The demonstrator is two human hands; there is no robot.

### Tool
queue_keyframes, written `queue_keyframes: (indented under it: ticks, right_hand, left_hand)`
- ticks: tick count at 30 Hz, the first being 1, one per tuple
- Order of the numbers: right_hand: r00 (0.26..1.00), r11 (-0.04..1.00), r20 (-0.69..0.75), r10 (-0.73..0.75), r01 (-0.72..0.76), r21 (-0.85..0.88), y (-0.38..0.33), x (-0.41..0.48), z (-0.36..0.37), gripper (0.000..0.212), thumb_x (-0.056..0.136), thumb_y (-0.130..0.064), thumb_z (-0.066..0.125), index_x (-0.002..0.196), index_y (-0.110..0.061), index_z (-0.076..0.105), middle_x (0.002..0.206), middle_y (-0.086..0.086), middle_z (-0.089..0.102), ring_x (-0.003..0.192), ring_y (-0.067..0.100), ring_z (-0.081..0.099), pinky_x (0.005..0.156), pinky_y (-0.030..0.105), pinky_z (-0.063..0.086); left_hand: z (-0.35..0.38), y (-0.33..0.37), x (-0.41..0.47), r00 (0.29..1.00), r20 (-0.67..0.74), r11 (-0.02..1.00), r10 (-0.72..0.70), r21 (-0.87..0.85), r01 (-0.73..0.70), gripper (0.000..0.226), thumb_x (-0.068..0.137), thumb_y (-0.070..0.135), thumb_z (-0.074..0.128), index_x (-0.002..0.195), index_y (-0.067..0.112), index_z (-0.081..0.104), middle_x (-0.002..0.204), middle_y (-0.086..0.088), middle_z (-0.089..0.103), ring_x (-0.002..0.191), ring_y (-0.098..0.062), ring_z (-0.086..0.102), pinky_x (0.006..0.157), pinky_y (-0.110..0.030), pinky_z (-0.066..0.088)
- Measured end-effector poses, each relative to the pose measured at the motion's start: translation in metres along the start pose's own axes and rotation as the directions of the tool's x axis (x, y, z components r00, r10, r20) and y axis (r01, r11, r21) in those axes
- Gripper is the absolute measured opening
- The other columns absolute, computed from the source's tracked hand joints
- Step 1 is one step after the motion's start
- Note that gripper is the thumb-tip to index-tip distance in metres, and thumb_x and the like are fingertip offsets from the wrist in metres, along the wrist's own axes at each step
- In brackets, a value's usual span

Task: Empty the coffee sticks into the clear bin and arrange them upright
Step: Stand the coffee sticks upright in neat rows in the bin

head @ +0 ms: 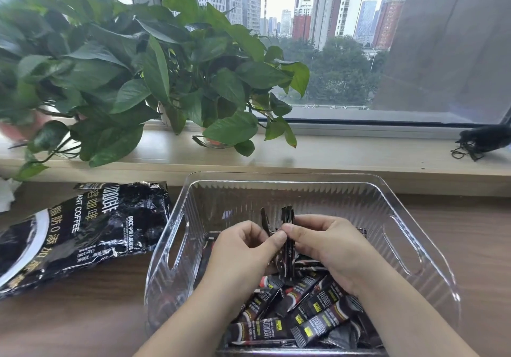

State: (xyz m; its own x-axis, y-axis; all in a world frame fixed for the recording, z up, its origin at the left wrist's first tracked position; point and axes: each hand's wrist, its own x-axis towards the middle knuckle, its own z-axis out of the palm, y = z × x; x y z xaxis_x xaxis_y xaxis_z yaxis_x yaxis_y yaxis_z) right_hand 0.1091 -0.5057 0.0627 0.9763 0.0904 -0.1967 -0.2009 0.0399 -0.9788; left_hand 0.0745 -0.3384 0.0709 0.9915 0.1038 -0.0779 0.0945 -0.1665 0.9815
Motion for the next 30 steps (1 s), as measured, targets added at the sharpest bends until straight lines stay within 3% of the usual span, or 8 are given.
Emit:
queue_keyframes:
  ticks: [3,6,10,14,19,24,30]
  right_hand:
    - [0.999,1.0,0.044,0.008,-0.009,0.019,-0.002,-0.002,0.002,0.053,0.058,-0.027,0.089,0.105,-0.005,0.076,0.1,0.01,0.078,0.098,0.025,0.075,0.089,0.034,0.056]
    - [0.998,0.999,0.058,0.016,-0.018,0.034,-0.002,-0.004,0.004,0.048,0.055,-0.026,0.089,0.098,-0.007,0.078,0.099,0.012,0.078,0.093,0.025,0.075,0.087,0.035,0.056]
    - [0.999,0.999,0.013,0.033,-0.033,0.016,-0.002,-0.005,0.006,0.061,0.046,-0.031,0.091,0.1,-0.008,0.075,0.095,0.008,0.079,0.09,0.022,0.075,0.089,0.037,0.058]
    - [0.999,0.999,0.036,0.027,-0.028,0.028,-0.006,-0.009,0.008,0.048,0.052,-0.025,0.089,0.095,-0.01,0.076,0.093,0.008,0.079,0.088,0.022,0.076,0.081,0.032,0.057]
    - [0.997,0.998,0.067,0.03,-0.033,0.053,-0.009,-0.013,0.012,0.038,0.057,-0.019,0.088,0.092,-0.008,0.076,0.095,0.013,0.078,0.086,0.024,0.076,0.079,0.032,0.058]
    - [0.997,0.998,0.071,0.028,-0.031,0.045,-0.008,-0.013,0.013,0.044,0.055,-0.021,0.089,0.094,-0.007,0.075,0.096,0.012,0.078,0.087,0.023,0.076,0.079,0.032,0.058]
    - [0.992,0.998,0.124,0.027,-0.034,0.05,-0.01,-0.015,0.014,0.042,0.057,-0.028,0.089,0.094,-0.01,0.079,0.102,0.013,0.077,0.098,0.03,0.074,0.092,0.039,0.057]
  left_hand:
    - [-0.002,-0.003,-0.003,1.0,0.02,1.0,0.013,-0.01,-0.013,0.019,0.083,0.024,0.08,0.077,0.01,0.068,0.066,-0.004,0.07,0.065,-0.023,0.07,0.073,-0.054,0.059]
    - [-0.003,-0.006,-0.004,0.998,0.045,0.999,0.034,0.02,-0.035,0.01,0.084,0.02,0.078,0.079,0.016,0.07,0.075,-0.006,0.075,0.075,-0.031,0.072,0.077,-0.053,0.059]
    - [-0.003,-0.01,-0.007,0.997,0.073,0.995,0.037,0.093,-0.044,0.02,0.077,0.029,0.084,0.085,0.021,0.068,0.078,0.002,0.076,0.068,-0.011,0.067,0.077,-0.042,0.06]
    - [-0.006,-0.01,-0.01,0.997,0.075,1.0,-0.026,-0.007,0.027,0.027,0.071,0.02,0.088,0.088,0.014,0.068,0.077,-0.001,0.076,0.062,-0.012,0.068,0.06,-0.027,0.055]
    - [-0.006,-0.007,-0.015,1.0,0.01,1.0,-0.006,-0.018,0.007,0.036,0.064,0.013,0.093,0.09,0.014,0.068,0.075,0.003,0.076,0.064,-0.014,0.072,0.065,-0.042,0.062]
    - [-0.007,-0.008,-0.017,1.0,-0.01,0.998,-0.001,-0.069,0.001,0.036,0.062,0.01,0.092,0.089,0.01,0.068,0.072,0.001,0.076,0.06,-0.01,0.07,0.059,-0.029,0.058]
    - [-0.01,-0.007,-0.018,1.0,-0.027,0.992,0.004,-0.123,-0.008,0.036,0.063,0.006,0.091,0.091,0.008,0.067,0.072,-0.001,0.076,0.065,-0.016,0.073,0.059,-0.03,0.06]
